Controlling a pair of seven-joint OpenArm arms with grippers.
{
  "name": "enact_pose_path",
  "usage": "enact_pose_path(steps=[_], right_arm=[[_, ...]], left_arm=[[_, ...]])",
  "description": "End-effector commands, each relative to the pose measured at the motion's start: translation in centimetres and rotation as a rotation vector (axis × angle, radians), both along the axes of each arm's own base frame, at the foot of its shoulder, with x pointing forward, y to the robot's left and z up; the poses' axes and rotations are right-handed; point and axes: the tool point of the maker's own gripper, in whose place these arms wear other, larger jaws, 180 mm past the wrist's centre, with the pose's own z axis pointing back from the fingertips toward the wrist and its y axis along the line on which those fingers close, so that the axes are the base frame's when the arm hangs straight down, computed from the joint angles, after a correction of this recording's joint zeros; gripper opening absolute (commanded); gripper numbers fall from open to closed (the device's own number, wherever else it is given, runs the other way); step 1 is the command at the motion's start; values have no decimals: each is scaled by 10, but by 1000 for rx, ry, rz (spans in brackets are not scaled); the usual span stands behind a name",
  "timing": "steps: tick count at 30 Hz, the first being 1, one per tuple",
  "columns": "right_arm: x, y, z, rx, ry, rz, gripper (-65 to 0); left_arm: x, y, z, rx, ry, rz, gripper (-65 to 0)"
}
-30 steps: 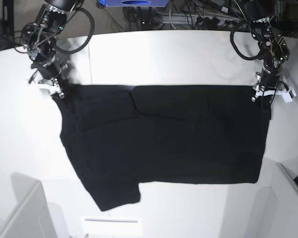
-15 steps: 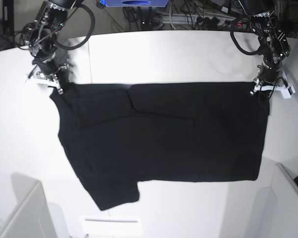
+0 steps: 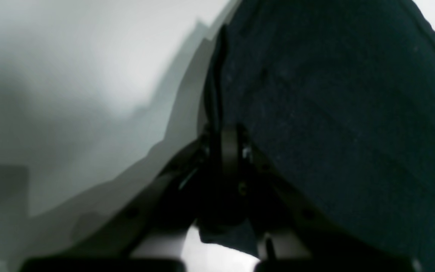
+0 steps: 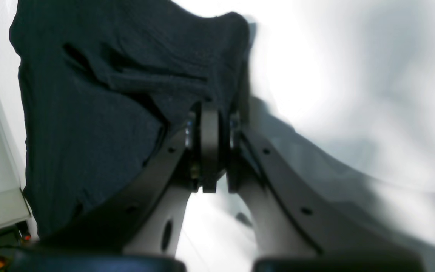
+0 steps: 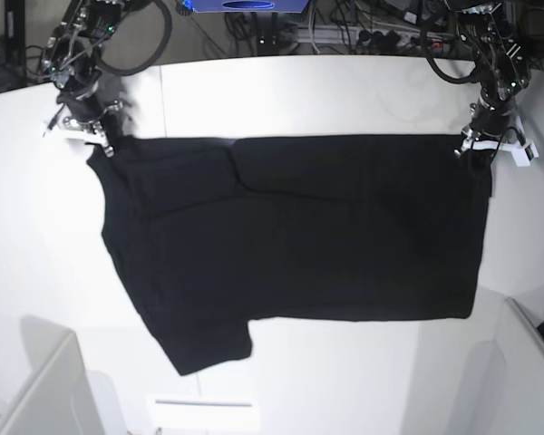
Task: Fold the T-shirt properly
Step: 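Drag the shirt back toward the robot with both grippers, then release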
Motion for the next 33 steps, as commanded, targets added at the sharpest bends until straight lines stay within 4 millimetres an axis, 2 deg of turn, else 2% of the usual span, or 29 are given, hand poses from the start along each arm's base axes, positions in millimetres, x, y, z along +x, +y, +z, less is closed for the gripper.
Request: enact_pose_path(steps=[1,3,9,18,21,25,33], right_arm=[[4,-5,9,-21,-29,-1,-650],[-4,-5,7,-23,-16,-1,-650],[-11,-7,19,-53,-30,8,-650],[-28,-8,18,-70,-4,11,-650],[-35,-21,19,-83,4,-25,-650],[-45,-35,19,-86,27,-56,-650],[-66,-42,14,-43,83,-86,-650]], left_arm=[[1,5,11,31,-20,-9,-650],[-2,4,16,43,-24,-16,-650],[-14,3,19,61,-11,-29,-650],[-31,3,12,62,30,-33,-650],[-39,1,9,61,47,-37,-650],[-41,-2,15,74,43,-54,-650],[-50,-9,28,100,38,-87,-650]])
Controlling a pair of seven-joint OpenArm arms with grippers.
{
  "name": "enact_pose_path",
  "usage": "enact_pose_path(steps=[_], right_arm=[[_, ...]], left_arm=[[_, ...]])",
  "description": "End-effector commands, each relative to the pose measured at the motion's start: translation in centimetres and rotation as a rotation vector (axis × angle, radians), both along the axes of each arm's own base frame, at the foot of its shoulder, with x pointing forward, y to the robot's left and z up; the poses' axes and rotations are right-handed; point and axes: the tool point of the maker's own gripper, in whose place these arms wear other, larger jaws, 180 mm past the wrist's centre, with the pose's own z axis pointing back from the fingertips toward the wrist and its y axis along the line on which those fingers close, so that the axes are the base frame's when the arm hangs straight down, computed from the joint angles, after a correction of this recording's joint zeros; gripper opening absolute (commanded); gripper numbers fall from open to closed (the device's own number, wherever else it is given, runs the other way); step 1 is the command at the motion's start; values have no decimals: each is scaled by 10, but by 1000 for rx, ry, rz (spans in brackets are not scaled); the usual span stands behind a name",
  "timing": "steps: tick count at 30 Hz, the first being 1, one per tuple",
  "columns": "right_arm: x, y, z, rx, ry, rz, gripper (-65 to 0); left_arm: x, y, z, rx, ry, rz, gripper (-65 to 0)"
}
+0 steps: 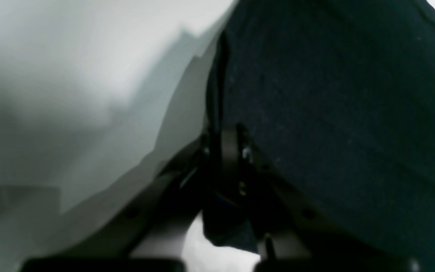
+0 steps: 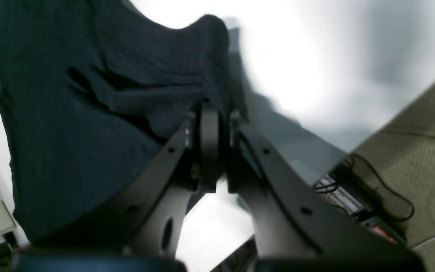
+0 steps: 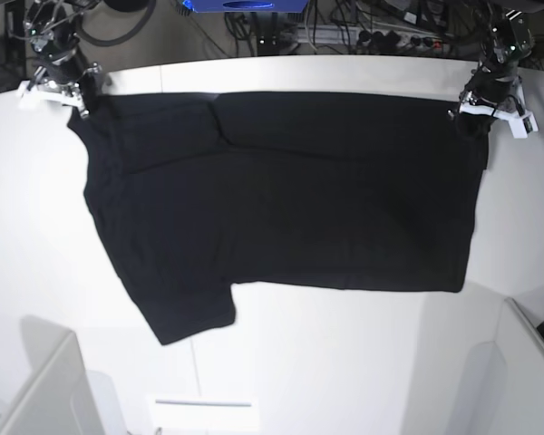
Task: Fold the T-shirt properly
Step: 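Drag the shirt back toward the robot with both grippers, then release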
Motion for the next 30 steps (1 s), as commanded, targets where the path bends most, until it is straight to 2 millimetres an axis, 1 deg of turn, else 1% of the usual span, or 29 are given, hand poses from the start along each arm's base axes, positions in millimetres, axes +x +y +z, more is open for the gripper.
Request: enact_pose_path(steps=[1,3,9,10,16,20,23,30], right_arm=[[3,-10,11,-38,-26,2,-650],[-1,-9,12,-37,-17,10,-650],[-5,-8,26,-76,-27,35,-650],[-7,-7,27,-75,-28,29,-650],[-18,-4,24,-70,-1,32,-650],[-23,-6,23,-73,10,29,-650],[-28,-6,21,-74,22,29,-650],[-27,-4,21,-71,23,37,-650]], left_arm=[[0,6,10,28,-22,-1,-650],[-8,6,8,29,-7,0,-650],[-26,4,1,22,36,6,-650],[-27,4,0,22,37,6,-650],[-40,3,-4,20,68,7,-650],[-51,3,-7,22,93,7,-650],[-55,4,-8,22,102,7,-650],[-55,3,-8,21,105,6,-650]])
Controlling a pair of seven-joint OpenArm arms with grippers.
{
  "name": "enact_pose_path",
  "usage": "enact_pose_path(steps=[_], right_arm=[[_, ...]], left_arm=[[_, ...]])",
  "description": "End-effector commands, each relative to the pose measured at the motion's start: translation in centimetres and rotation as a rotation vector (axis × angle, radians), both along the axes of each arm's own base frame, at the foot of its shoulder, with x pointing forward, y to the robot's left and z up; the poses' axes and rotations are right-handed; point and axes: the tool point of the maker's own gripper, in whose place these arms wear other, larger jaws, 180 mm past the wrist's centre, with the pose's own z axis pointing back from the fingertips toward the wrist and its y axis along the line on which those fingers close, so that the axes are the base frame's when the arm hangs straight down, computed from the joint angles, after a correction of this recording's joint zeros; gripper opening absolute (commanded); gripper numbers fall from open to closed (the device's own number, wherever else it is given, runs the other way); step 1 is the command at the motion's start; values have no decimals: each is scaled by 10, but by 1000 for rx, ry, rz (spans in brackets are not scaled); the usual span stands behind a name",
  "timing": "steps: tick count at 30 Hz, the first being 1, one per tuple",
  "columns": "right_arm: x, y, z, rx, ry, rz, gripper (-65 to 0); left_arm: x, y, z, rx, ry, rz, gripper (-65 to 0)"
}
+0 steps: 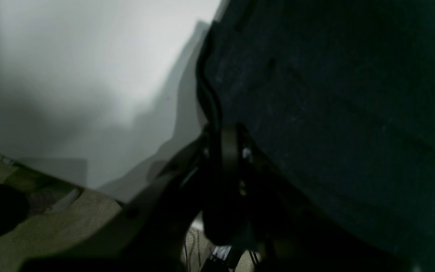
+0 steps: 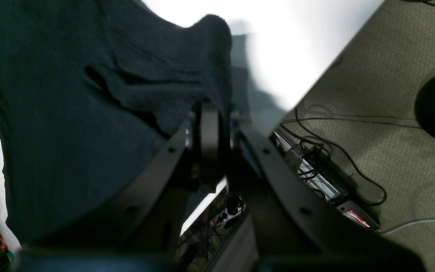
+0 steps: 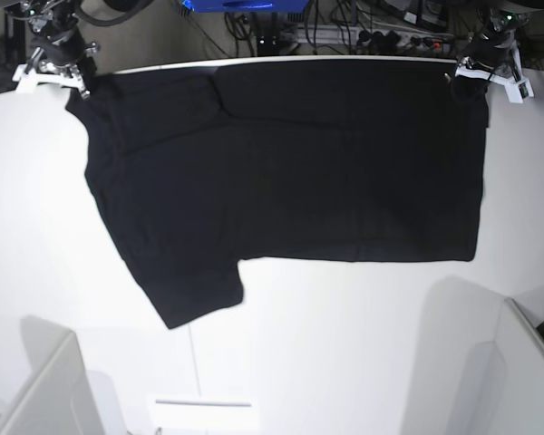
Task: Fold the T-shirt properly
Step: 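Drag the shirt back toward the robot with both grippers, then release, then move both grippers down to the shirt's hem corners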
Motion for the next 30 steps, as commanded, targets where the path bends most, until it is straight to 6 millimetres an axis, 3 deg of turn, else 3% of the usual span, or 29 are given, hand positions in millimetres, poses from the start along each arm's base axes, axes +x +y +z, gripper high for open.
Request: enact_pose_path(steps=[1,7,8,10,12,13,16,21,24,30], right_arm=[[4,-8,8,-35,-24,6,-650],[2,-10,9,-39,-21,0,-650],[2,-10,9,-39,-21,0,-611],[2,-10,9,-38,-22,0,-486],[2,-11,9,-45,-21,-3,-408],[2,-12,9,-45,-21,-4,-402],[-4,-20,11,-61,-17,-28,-401],[-19,-44,17,-102,-6,-91,-393],[-17,-58,32,-156,-24,-92,-393],[7,-62,59,-220,-90,-34,-392]], left_arm=[[3,6,9,24,-25,1,-650],[5,7,10,25,-29,3,-650],[5,7,10,25,-29,3,-650],[5,8,10,27,-31,4,-489],[5,8,10,27,-31,4,-313],[5,8,10,27,-31,4,-230],[2,17,14,45,-34,25,-92],[-12,63,37,128,-68,149,-71],[-17,87,60,190,-104,197,-71],[15,97,110,277,-246,192,-71]])
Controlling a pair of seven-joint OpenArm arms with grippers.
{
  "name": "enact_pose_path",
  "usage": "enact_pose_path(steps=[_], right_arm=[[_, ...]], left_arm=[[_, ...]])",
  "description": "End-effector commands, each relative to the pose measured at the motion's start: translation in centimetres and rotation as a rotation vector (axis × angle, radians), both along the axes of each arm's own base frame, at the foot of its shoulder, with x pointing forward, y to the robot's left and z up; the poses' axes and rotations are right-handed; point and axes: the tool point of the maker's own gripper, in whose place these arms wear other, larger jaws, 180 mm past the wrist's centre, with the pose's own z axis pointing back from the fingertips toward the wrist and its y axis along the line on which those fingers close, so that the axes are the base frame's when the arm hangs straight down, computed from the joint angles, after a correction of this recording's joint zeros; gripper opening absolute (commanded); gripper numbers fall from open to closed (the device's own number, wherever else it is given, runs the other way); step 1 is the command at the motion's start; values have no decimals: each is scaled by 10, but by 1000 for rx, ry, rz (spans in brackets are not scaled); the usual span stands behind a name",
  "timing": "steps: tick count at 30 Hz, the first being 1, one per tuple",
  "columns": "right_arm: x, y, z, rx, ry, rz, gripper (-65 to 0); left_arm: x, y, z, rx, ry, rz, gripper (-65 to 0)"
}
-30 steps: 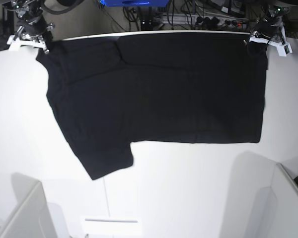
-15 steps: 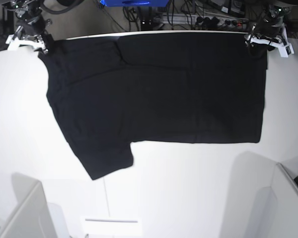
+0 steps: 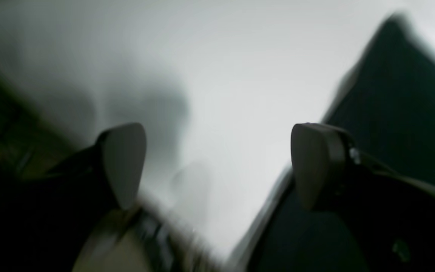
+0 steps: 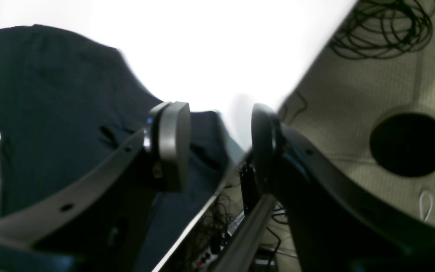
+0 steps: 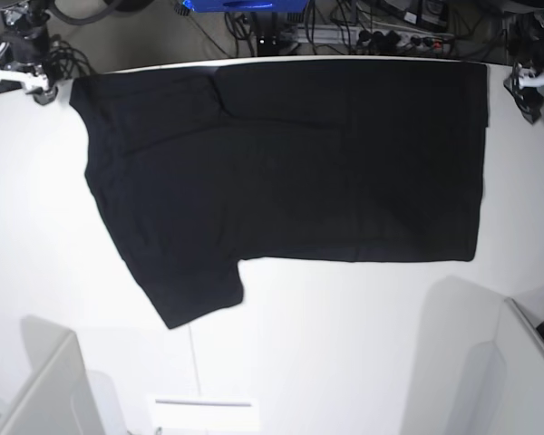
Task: Fold the T-shirt properly
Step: 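Move both grippers down to the shirt's hem corners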
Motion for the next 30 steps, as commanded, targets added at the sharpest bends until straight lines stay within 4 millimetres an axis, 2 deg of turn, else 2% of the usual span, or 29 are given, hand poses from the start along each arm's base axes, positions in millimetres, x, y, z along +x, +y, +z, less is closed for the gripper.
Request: enact_pose_path(steps=[1,6,11,15,24,27,30], right_arm=[[16,-5,15,-44,-50,33,-392],[59,-3,31,-95,-99,167,-392],[100,9,40,-105,-149,266,-395],[127,17,47,-161,-160,311,-393],[189,58,65,-288,-191,464,-392],[211,71,64,-304,-193,507,-392],[231,81,59,-279,-194,531,-392]], left_arm=[[7,4,15,36,-34,-14,-72],[40,11,39,78,-112,-48,-72],[82,4,53,101,-166,-122,-74],[109,-1,59,188,-151,-165,-74],[158,-4,91,353,-179,-180,-74],[176,-6,90,366,-175,-191,-74],[192,3,89,375,-164,-178,-74]])
